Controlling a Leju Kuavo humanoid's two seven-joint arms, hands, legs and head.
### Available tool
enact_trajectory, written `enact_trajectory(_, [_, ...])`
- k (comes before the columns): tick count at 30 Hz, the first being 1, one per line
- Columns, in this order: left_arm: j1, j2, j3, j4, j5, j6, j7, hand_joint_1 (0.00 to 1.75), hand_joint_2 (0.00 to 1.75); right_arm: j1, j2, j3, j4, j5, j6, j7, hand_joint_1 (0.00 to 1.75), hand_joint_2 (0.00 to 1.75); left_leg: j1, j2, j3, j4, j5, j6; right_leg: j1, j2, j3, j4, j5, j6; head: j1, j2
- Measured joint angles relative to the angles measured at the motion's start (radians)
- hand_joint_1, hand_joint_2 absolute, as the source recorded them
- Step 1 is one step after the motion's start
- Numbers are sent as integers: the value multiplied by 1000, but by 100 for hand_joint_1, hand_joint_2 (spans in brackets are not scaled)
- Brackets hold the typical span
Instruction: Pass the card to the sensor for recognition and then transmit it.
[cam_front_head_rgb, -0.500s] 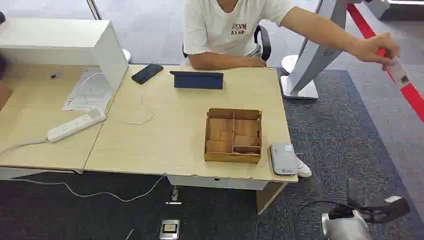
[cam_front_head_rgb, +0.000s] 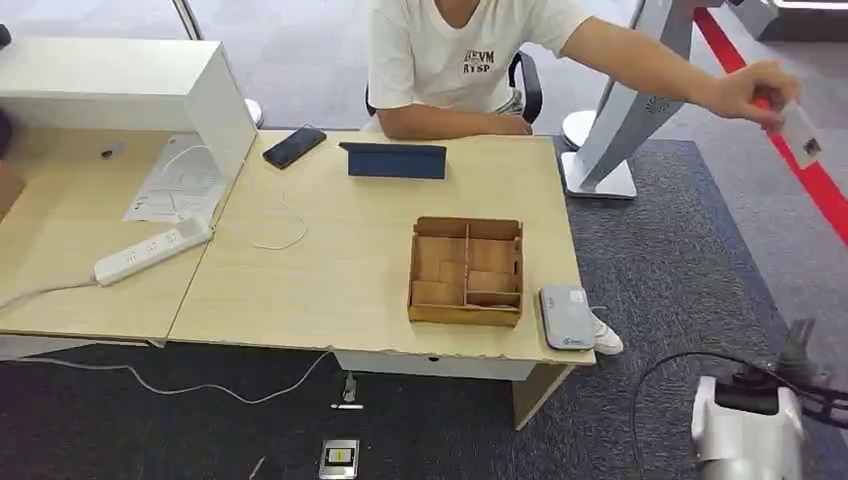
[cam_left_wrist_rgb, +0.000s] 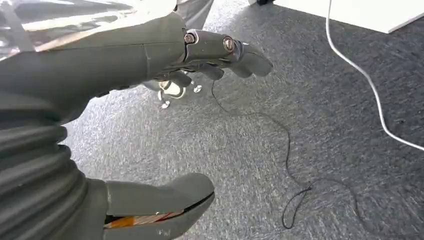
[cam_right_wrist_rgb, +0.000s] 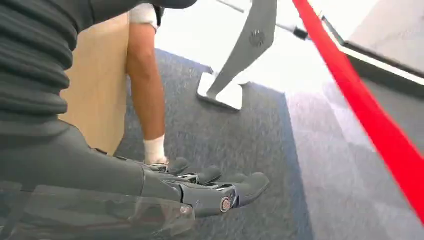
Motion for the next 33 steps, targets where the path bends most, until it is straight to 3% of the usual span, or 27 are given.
enact_trajectory(6, [0, 1, 1, 4, 0, 0, 0, 0, 175, 22, 0, 88, -92, -5, -3, -10, 0, 175, 0, 0, 0, 0, 0, 0, 0, 0, 0, 0, 0, 0, 0, 0])
enact_trajectory(12, [1, 8, 3, 5, 6, -17, -40, 0, 175, 73, -25, 185, -261, 101, -88, -112, 0, 175, 0, -2, -1, 0, 0, 0, 0, -1, 0, 0, 0, 0, 0, 0])
enact_trajectory(14, [0, 10, 4, 5, 6, -18, -52, 0, 175, 87, -42, 248, -343, 241, -86, -119, 0, 175, 0, -2, -1, 0, 0, 0, 0, -1, 0, 1, 0, 0, 0, 0])
enact_trajectory(18, [-2, 13, 5, 5, -2, -24, -69, 0, 175, 85, -75, 406, -451, 662, -59, -89, 0, 175, 1, -1, 0, 0, 0, 0, 1, -1, 0, 1, 0, 0, 0, 0])
enact_trajectory(20, [-2, 14, 5, 5, -10, -24, -72, 0, 175, 84, -77, 477, -487, 897, -52, -58, 0, 175, 1, -2, 0, 0, 0, -1, 1, -1, 0, 1, 0, 0, 0, 0])
enact_trajectory(25, [0, 11, 4, 5, -25, -11, -79, 0, 175, 75, -73, 628, -523, 1345, -72, -19, 0, 175, 1, -2, 0, 0, 1, -1, 1, -1, 0, 1, 0, 0, 0, 0])
enact_trajectory(28, [6, 1, 5, 2, -29, -3, -79, 0, 175, 57, -66, 701, -519, 1503, -82, -14, 0, 175, 1, -2, -1, 0, 1, -1, 1, -1, 0, 1, 0, 0, 0, 0])
enact_trajectory(33, [13, -11, 5, -2, -32, -2, -95, 0, 175, 1, -45, 786, -486, 1627, -83, 0, 0, 175, 1, -2, -1, 0, 1, -1, 1, -1, 0, 1, 0, 0, 0, 0])
